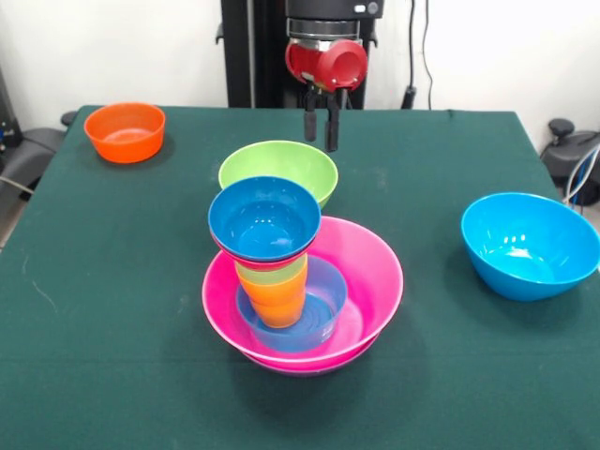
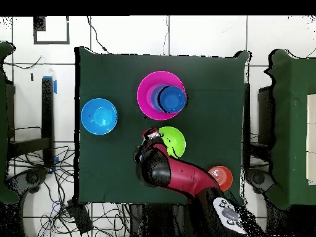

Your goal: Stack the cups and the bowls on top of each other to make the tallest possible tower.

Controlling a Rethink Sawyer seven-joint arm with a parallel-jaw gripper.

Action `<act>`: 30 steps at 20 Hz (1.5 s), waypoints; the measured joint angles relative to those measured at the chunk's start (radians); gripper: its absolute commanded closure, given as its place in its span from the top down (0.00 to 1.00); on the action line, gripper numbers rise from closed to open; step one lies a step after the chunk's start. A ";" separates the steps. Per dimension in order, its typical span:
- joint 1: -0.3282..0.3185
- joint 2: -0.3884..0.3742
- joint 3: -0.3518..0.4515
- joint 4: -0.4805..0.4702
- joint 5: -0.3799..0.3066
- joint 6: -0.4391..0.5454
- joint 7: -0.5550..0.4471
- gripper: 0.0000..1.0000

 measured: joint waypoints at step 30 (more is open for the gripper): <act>-0.018 0.256 0.004 -0.074 -0.265 0.000 0.000 1.00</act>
